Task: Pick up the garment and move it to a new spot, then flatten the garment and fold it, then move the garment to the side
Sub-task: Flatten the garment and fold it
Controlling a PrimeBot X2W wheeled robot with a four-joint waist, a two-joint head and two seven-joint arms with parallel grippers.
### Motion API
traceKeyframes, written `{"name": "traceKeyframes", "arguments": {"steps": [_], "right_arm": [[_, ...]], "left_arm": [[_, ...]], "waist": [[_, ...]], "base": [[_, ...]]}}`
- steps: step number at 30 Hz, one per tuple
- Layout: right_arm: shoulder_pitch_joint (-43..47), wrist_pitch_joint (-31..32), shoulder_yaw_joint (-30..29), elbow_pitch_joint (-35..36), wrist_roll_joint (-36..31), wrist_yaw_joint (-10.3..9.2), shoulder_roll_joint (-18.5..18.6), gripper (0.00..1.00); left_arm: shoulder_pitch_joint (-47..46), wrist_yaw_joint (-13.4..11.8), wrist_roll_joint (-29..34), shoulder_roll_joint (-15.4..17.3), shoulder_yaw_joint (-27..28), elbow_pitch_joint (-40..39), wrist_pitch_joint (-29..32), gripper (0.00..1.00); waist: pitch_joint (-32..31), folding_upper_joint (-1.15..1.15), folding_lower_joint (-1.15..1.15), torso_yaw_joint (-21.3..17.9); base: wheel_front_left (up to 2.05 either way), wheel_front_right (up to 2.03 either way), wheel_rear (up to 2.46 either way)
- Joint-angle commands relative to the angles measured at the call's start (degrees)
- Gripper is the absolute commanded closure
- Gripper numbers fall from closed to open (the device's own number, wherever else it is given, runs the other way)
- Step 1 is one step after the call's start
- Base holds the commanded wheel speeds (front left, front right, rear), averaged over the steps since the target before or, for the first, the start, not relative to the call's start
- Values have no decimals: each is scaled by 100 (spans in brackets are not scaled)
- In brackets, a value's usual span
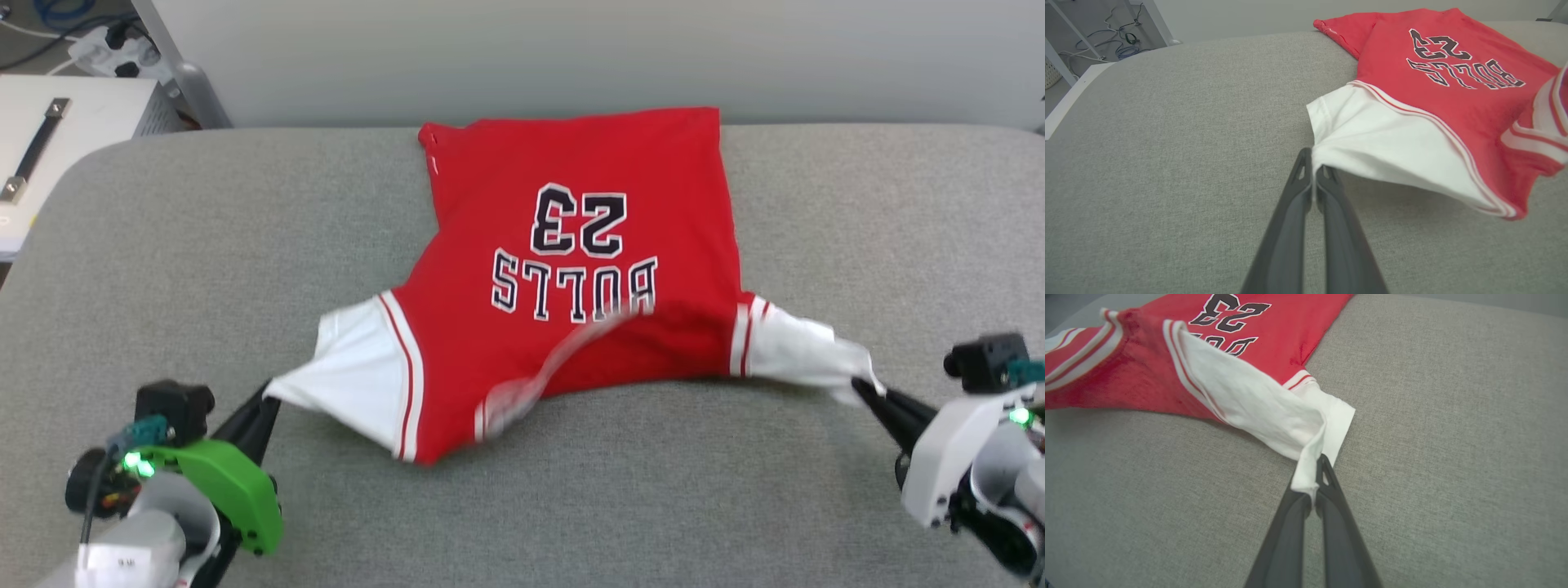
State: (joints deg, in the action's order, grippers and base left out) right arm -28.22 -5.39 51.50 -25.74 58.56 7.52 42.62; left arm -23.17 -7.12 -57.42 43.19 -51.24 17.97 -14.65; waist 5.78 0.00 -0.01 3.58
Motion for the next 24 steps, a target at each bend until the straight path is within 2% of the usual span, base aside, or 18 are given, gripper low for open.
{"name": "traceKeyframes", "arguments": {"steps": [1, 9, 14, 15, 20, 24], "right_arm": [[230, -47, -24, -5, 30, -3, 6, 100], [1278, -179, -277, -63, 171, -3, -47, 100], [1851, -251, -464, -18, 149, -3, -49, 100], [2097, -261, -593, 17, 118, -3, -18, 100], [2452, -139, -801, 71, 98, -3, -10, 100], [2512, -99, -1095, 95, -12, -3, -142, 98]], "left_arm": [[203, -45, -86, 24, 5, -14, -34, 100], [893, -180, -240, 55, 7, 76, -34, 100], [1303, -277, -286, 84, 154, 53, -35, 100], [1542, -361, -246, 109, 254, 4, -35, 100], [1805, -407, -198, 74, 397, -112, -35, 100], [1822, -414, -79, 8, 472, -206, -35, 100]], "waist": [[-176, 0, 1, -12], [-410, 0, 1, -63], [-491, 0, 1, -91], [-502, 0, 1, -120], [-524, 0, 1, -107], [-532, 0, 1, -87]], "base": [[0, 0, 0], [0, 0, 0], [0, 0, 0], [0, 0, 0], [0, 0, 0], [0, 0, 0]]}}
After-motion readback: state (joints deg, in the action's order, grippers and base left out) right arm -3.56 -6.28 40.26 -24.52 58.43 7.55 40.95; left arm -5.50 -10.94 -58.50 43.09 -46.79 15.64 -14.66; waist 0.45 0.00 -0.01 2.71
